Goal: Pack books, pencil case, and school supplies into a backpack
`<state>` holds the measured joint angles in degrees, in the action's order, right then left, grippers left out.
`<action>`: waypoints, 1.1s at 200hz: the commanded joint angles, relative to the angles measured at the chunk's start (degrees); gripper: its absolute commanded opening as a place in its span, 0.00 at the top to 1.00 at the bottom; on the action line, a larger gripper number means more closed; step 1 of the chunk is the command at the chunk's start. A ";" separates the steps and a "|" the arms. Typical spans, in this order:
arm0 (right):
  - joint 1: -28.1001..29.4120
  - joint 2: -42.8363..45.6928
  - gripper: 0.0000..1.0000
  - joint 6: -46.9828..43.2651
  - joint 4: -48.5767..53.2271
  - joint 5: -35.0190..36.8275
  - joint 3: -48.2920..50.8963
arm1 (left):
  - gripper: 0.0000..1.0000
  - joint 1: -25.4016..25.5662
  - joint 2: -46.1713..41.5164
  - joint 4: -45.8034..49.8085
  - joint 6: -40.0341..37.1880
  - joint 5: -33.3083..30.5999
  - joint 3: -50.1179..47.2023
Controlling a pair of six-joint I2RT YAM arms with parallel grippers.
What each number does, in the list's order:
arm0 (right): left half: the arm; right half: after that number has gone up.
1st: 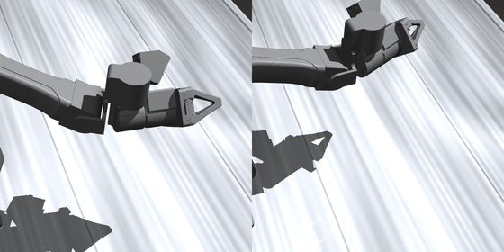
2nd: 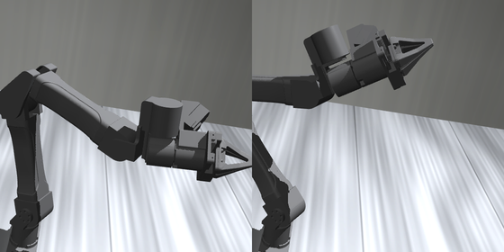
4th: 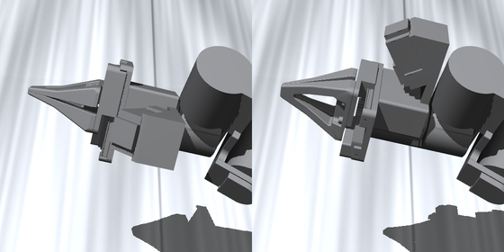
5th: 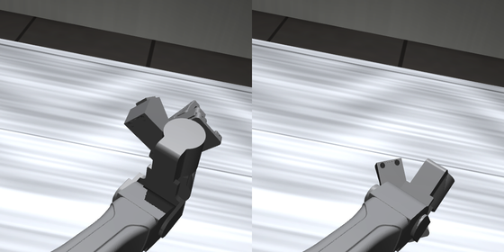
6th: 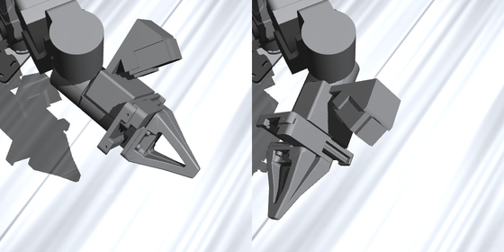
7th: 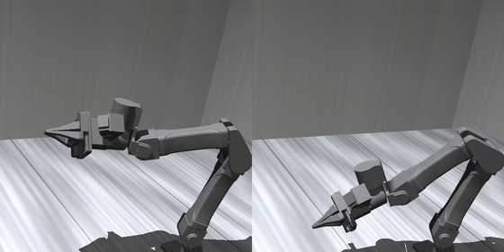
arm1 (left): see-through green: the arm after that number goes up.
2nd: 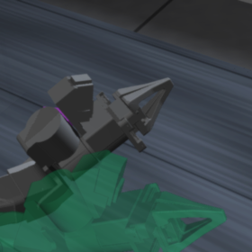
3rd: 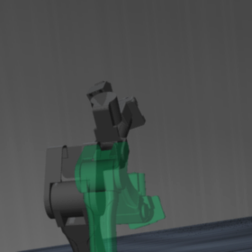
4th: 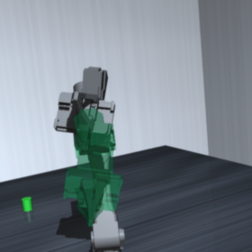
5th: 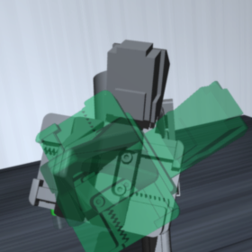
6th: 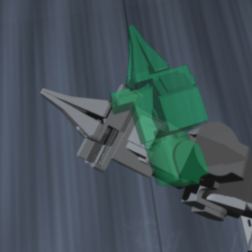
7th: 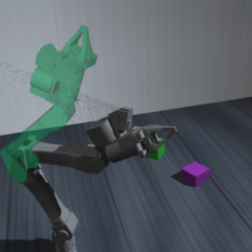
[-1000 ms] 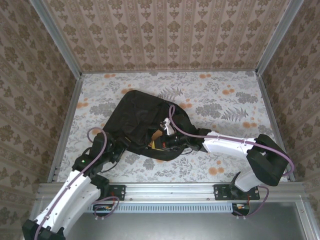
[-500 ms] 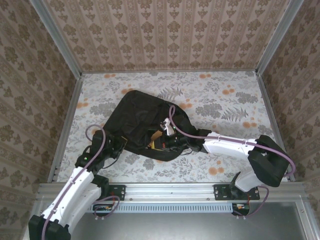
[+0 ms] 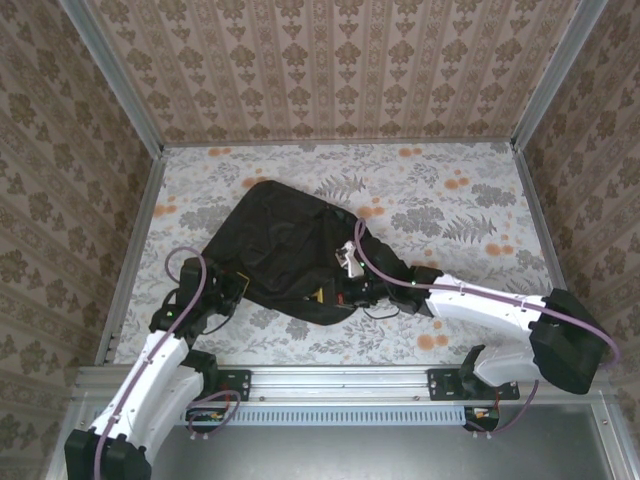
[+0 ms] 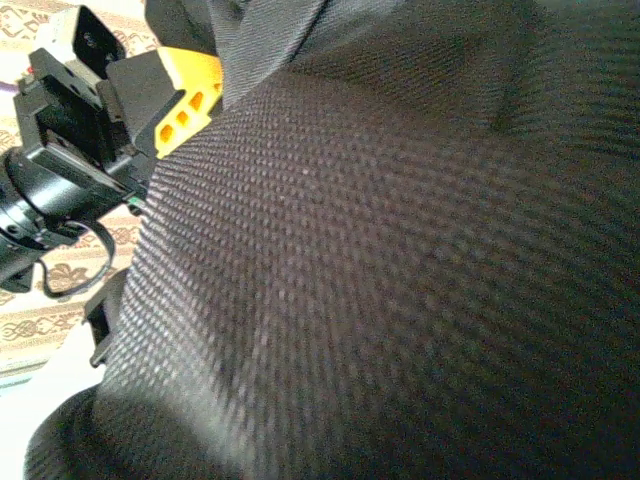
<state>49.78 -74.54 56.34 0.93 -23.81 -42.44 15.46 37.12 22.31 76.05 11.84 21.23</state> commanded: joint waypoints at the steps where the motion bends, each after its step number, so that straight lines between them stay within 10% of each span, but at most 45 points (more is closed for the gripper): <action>1: 0.08 3.78 1.00 -2.08 4.02 2.68 1.45 | 1.00 -1.48 0.14 1.63 -1.95 -3.64 2.60; 220: -18.84 21.22 1.00 -11.42 20.02 -3.50 5.13 | 1.00 -1.77 9.93 7.64 -19.02 -7.61 14.73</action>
<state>31.94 -54.30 46.54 18.50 -24.86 -37.21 14.90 42.98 28.23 66.00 12.32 29.95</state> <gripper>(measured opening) 0.059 0.053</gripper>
